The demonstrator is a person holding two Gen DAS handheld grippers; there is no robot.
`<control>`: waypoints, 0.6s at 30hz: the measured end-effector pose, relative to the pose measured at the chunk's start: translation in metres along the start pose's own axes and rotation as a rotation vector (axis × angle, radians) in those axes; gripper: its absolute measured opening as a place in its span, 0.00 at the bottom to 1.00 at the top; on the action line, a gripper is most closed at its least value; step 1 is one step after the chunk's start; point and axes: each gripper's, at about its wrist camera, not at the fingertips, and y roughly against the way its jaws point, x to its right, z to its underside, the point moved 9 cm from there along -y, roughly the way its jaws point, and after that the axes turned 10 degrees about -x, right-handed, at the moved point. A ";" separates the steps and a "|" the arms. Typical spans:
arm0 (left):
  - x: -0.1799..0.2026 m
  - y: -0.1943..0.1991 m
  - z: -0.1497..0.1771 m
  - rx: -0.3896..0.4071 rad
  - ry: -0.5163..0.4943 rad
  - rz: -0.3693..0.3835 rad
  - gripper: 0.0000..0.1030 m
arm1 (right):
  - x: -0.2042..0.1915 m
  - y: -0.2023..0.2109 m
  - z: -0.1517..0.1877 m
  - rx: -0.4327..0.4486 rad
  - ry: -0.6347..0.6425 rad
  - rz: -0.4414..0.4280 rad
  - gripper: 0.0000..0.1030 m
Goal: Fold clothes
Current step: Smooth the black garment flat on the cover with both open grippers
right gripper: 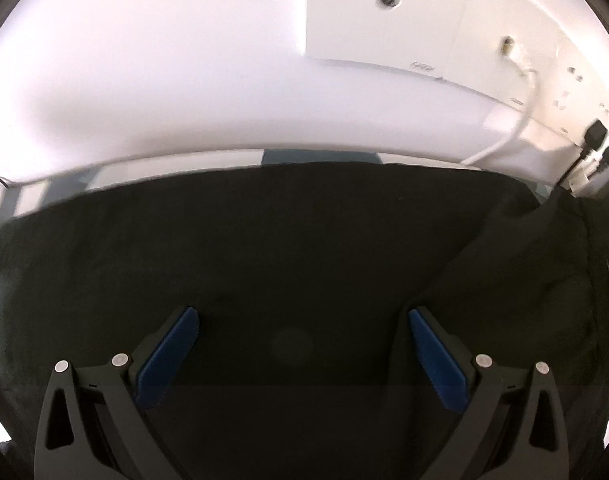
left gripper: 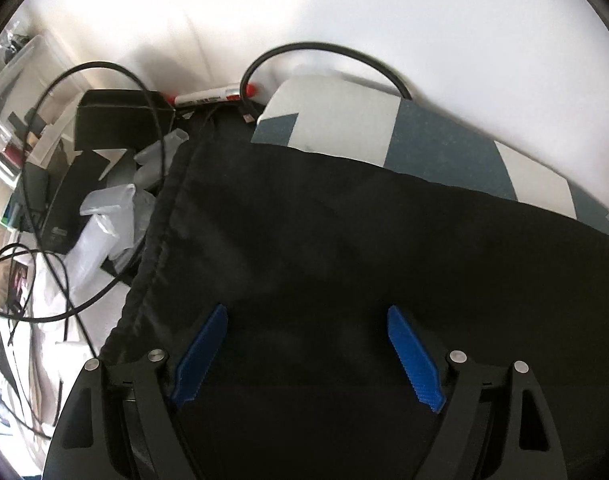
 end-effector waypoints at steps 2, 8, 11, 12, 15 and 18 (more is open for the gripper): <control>0.014 0.010 0.007 0.012 -0.012 0.032 0.81 | 0.022 0.032 0.012 0.077 -0.021 0.002 1.00; 0.087 0.017 0.039 0.004 -0.161 0.101 0.81 | 0.170 0.035 0.072 -0.010 -0.283 0.136 1.00; 0.105 0.013 0.051 0.022 -0.198 0.058 0.81 | 0.211 0.025 0.132 -0.088 -0.404 0.130 0.99; 0.107 0.014 0.052 0.035 -0.203 0.052 0.81 | 0.216 0.031 0.148 -0.086 -0.420 0.134 0.99; 0.108 0.011 0.051 0.014 -0.204 0.083 0.82 | 0.228 0.050 0.195 -0.083 -0.481 0.138 0.99; 0.113 0.010 0.051 0.006 -0.208 0.084 0.82 | 0.229 0.066 0.233 -0.116 -0.524 0.140 0.99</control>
